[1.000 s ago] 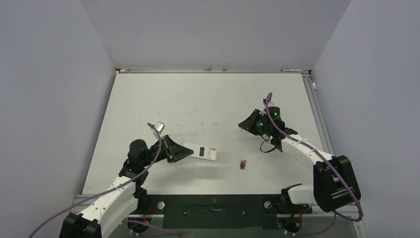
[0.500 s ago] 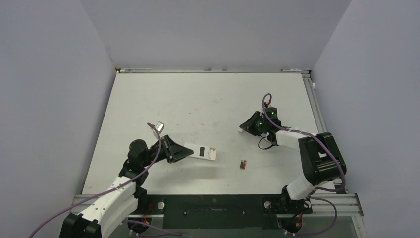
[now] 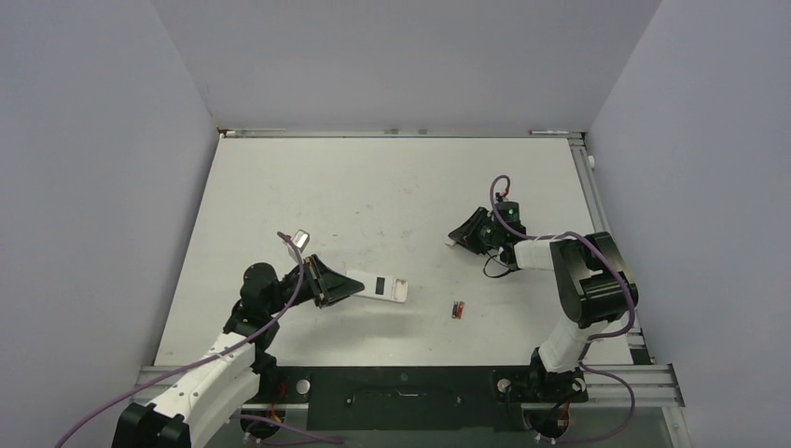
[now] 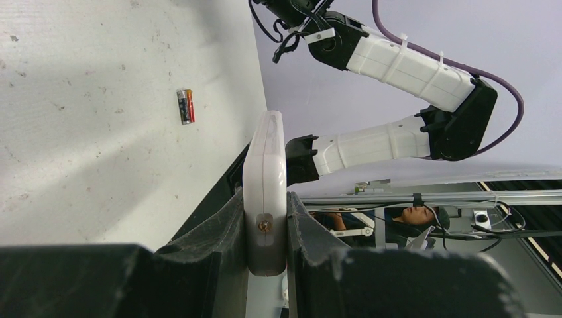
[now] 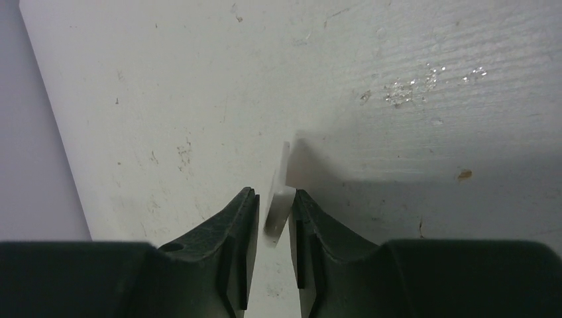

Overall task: Load the batteries into the remote control
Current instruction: Place the battery cover at the center of the board, then place the remote control at the center of the board.

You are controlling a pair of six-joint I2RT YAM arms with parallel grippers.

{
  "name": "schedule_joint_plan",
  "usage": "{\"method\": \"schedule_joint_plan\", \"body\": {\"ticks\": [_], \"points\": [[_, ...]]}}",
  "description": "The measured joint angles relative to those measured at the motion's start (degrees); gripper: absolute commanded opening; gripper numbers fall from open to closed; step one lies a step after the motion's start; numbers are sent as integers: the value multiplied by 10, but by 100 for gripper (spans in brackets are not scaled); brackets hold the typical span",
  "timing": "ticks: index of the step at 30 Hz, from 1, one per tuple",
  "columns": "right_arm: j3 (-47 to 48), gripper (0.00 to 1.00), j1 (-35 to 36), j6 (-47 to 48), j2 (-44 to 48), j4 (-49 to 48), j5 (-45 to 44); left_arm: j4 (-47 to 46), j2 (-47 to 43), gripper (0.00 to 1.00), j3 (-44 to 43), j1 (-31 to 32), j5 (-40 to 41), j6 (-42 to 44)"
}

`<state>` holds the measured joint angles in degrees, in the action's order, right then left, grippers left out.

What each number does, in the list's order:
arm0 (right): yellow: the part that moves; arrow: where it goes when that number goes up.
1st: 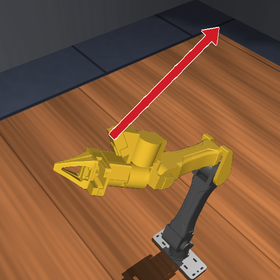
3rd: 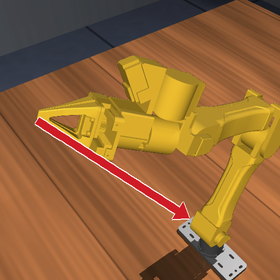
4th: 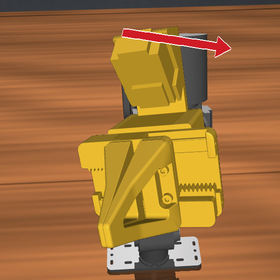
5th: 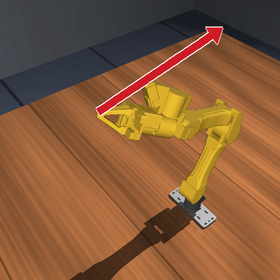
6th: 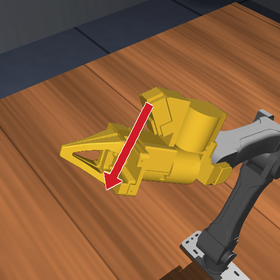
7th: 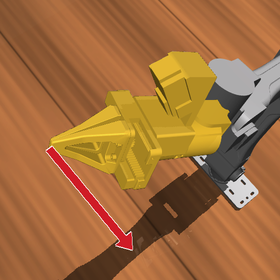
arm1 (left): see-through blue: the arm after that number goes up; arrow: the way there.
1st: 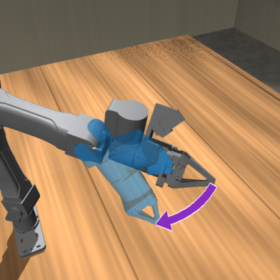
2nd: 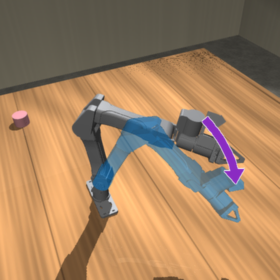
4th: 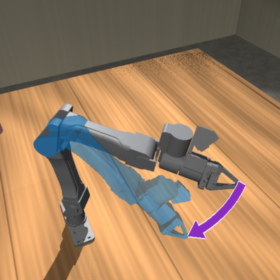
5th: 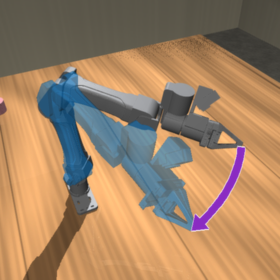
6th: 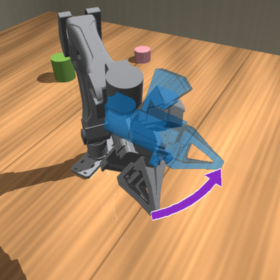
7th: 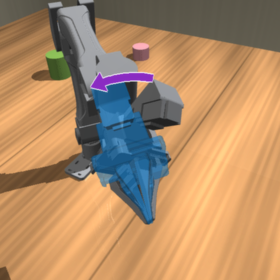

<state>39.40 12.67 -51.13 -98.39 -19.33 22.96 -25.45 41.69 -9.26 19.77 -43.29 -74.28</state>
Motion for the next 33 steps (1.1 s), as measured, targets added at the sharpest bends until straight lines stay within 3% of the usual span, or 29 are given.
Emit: {"method": "schedule_joint_plan", "body": {"ticks": [4, 7, 18, 33], "points": [[0, 45, -3, -4, -6, -11, 3, 0, 4, 0, 0, 0, 1, 0], [0, 49, -4, -6, -6, -22, 6, 0, 8, 0, 1, 0, 2, 0], [-2, 56, -4, 17, 37, 38, -24, 0, 13, 0, 14, 0, 11, 0], [-40, 56, 2, 79, 243, 185, -114, -12, 53, 0, 24, 5, 15, 0]]}}
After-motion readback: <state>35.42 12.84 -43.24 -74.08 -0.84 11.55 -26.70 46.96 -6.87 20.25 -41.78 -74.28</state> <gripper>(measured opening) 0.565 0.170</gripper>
